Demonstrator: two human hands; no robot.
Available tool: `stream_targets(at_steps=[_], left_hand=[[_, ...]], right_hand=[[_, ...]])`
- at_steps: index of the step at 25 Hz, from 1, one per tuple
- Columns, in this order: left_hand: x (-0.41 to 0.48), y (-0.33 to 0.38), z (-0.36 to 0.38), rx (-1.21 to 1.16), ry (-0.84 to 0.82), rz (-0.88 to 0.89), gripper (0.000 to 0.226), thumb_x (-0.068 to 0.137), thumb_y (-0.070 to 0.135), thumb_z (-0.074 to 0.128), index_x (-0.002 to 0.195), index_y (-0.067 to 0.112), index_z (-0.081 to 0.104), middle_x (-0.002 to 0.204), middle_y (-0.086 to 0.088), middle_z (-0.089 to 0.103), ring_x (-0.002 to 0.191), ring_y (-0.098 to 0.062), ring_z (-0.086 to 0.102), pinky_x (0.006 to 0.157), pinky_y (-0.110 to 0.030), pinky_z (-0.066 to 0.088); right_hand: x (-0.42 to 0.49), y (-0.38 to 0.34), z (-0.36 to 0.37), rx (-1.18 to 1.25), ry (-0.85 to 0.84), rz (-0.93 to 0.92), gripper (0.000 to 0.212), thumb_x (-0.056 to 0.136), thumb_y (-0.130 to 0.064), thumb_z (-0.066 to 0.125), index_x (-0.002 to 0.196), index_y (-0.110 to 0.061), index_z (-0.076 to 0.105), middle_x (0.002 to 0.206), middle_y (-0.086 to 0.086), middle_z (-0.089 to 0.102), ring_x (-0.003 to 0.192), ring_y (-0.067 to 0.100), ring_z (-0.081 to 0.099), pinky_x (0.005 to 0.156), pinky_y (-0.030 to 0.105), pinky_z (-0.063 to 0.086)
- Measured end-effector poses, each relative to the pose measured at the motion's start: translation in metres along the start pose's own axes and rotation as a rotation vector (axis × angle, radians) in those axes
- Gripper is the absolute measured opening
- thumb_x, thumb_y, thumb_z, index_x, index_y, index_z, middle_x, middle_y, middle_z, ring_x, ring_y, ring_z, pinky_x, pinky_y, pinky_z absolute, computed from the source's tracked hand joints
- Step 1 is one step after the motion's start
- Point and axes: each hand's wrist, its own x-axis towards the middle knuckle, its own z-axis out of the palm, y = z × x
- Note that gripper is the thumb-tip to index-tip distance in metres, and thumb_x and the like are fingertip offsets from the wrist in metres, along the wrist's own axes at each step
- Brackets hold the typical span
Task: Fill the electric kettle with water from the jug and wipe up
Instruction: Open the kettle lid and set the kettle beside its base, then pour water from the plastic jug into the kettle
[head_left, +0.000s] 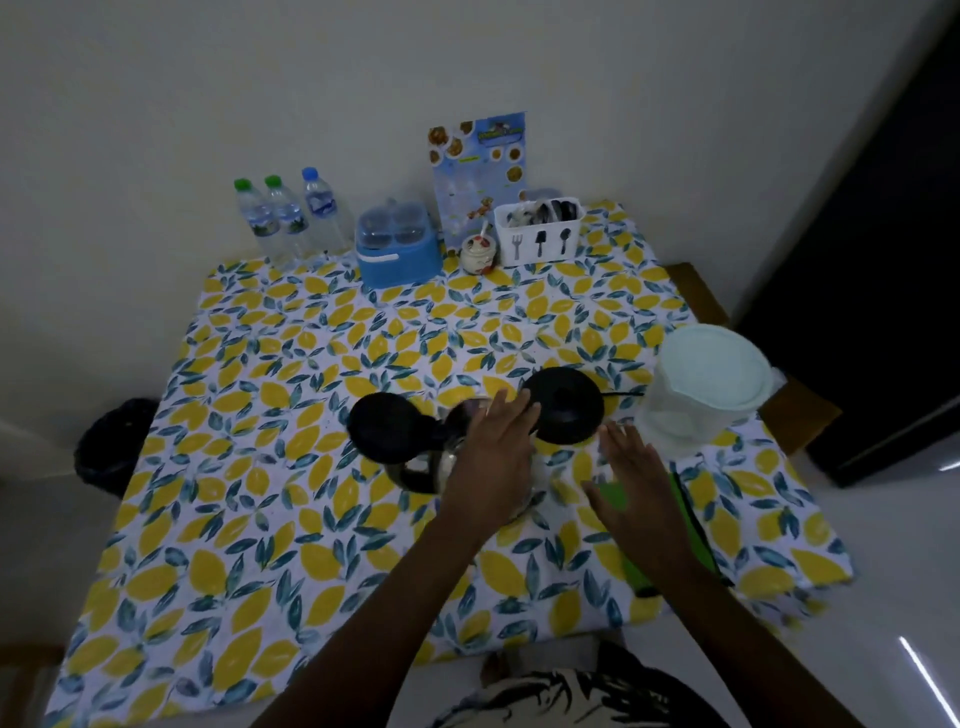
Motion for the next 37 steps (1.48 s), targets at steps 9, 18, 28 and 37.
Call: stream_targets(at_steps=[9, 18, 28, 37], left_hand=[[0.113, 0.104, 0.080, -0.121, -0.176, 0.159, 0.050, 0.103, 0.030, 0.040, 0.150, 0.011, 0.034, 0.160, -0.005, 0.027, 0.151, -0.024, 0.014, 0.123, -0.044, 0.012], [0.160, 0.159, 0.119, 0.140, -0.273, 0.128, 0.075, 0.087, 0.053, 0.057, 0.147, 0.013, 0.038, 0.158, -0.008, 0.032, 0.146, -0.029, 0.029, 0.112, -0.046, 0.033], [0.136, 0.145, 0.097, 0.090, -0.194, 0.106, 0.063, 0.092, 0.034, 0.060, 0.148, 0.015, 0.038, 0.158, -0.006, 0.032, 0.146, -0.029, 0.029, 0.109, -0.048, 0.038], [0.086, 0.098, 0.004, 0.213, -0.150, 0.002, 0.100, 0.085, 0.055, 0.061, 0.155, 0.013, 0.003, 0.163, -0.019, -0.001, 0.150, -0.038, 0.002, 0.121, -0.049, 0.015]], right_hand=[[0.011, 0.124, -0.083, 0.069, 0.323, 0.194, 0.057, 0.097, -0.029, 0.053, 0.148, -0.006, 0.041, 0.155, -0.001, 0.036, 0.148, 0.007, 0.020, 0.119, 0.036, 0.026], [0.097, 0.226, -0.094, 0.702, 0.052, 0.625, 0.024, 0.100, -0.044, 0.047, 0.101, -0.026, 0.063, 0.100, 0.003, 0.066, 0.088, 0.007, 0.061, 0.070, 0.007, 0.043], [0.117, 0.229, -0.060, 0.662, -0.109, 0.576, 0.051, 0.096, -0.039, 0.057, 0.066, 0.001, 0.047, 0.059, 0.007, 0.040, 0.047, 0.003, 0.041, 0.059, 0.028, 0.034], [0.123, 0.089, -0.077, 0.799, -0.014, 0.596, 0.051, 0.073, -0.060, 0.067, 0.044, -0.022, 0.050, 0.041, -0.008, 0.047, 0.037, 0.004, 0.046, 0.046, 0.024, 0.040]])
